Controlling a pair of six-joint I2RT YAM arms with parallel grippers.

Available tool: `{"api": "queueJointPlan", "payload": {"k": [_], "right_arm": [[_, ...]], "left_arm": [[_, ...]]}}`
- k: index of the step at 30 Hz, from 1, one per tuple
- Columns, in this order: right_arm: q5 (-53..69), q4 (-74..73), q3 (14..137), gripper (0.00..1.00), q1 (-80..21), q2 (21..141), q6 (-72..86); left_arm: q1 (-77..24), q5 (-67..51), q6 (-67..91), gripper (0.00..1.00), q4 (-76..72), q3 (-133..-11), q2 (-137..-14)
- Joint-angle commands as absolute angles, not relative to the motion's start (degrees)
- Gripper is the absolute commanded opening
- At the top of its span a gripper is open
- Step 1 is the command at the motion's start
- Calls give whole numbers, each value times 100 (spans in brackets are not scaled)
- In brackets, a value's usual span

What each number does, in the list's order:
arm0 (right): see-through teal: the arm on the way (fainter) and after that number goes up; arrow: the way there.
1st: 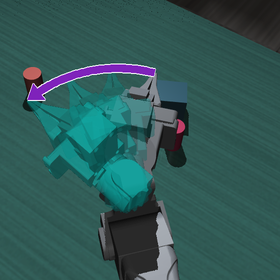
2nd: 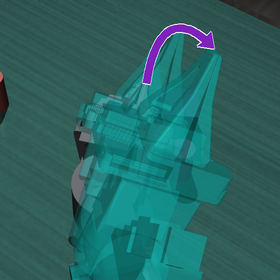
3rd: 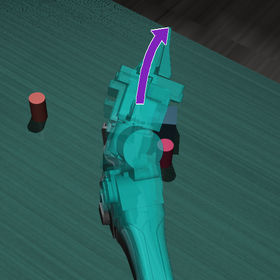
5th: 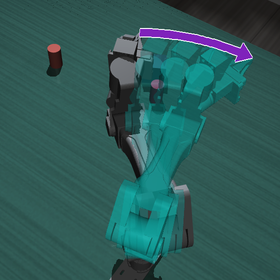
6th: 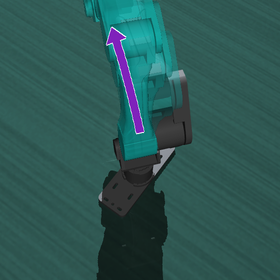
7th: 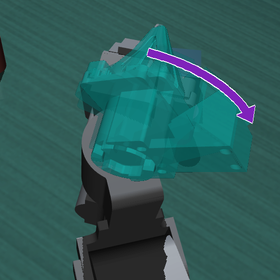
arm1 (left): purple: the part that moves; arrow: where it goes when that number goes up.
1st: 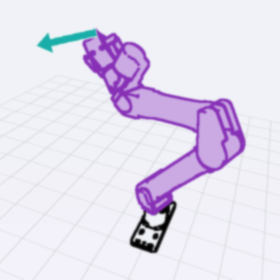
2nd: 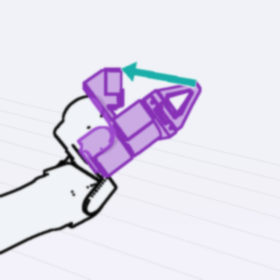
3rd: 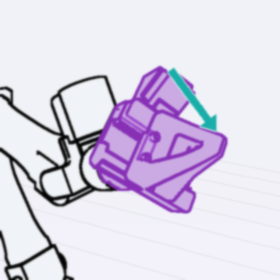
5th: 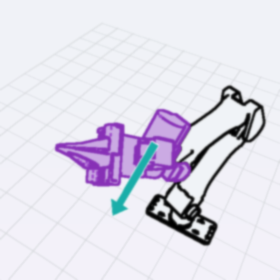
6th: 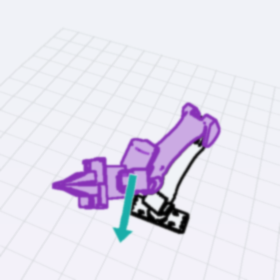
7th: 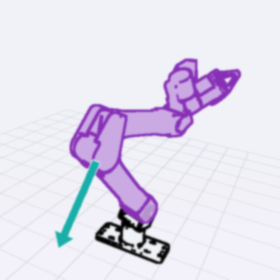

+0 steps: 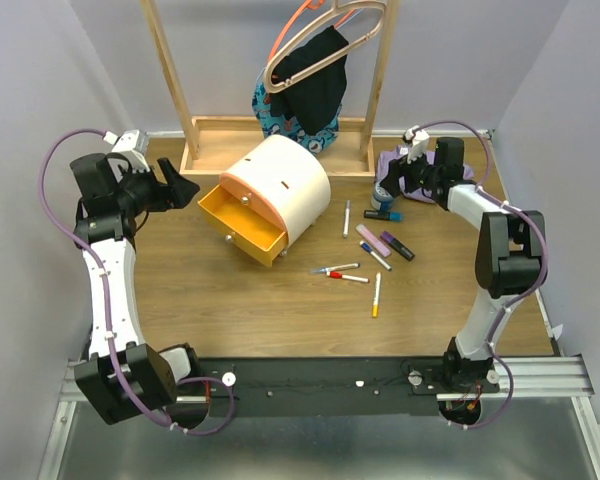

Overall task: Sort the stationery into containers
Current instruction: Pick up the stationery from the center of the board.

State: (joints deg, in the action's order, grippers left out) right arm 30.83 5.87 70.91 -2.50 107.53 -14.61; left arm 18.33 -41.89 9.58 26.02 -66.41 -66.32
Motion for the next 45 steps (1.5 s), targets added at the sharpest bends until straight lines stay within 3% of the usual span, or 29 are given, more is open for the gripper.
{"api": "queueJointPlan", "payload": {"k": [1,10,25,31,35,38,45], "right_arm": [[3480,19,7610,81,-246,11127,-1590],[3543,-843,7884,81,-422,11206,-2188],[2760,-809,8016,80,-659,11505,-2109],[2672,-861,7954,67,-677,11408,-2241],[2733,-984,7892,41,-686,11242,-2337],[2839,-1239,7884,28,-703,10943,-2417],[3216,-2126,7831,22,-1045,9608,-2584]], "left_arm": [[1934,-4008,852,85,2593,-6706,-6609],[2057,-4016,1002,85,2426,-6407,-6486],[2136,-4017,1134,85,2355,-6284,-6486],[2153,-4043,1239,85,2233,-6196,-6478],[2162,-4131,1353,85,2101,-6126,-6460],[2162,-4298,1476,85,1926,-6065,-6443],[2162,-4430,1652,84,1608,-5713,-6389]]}}
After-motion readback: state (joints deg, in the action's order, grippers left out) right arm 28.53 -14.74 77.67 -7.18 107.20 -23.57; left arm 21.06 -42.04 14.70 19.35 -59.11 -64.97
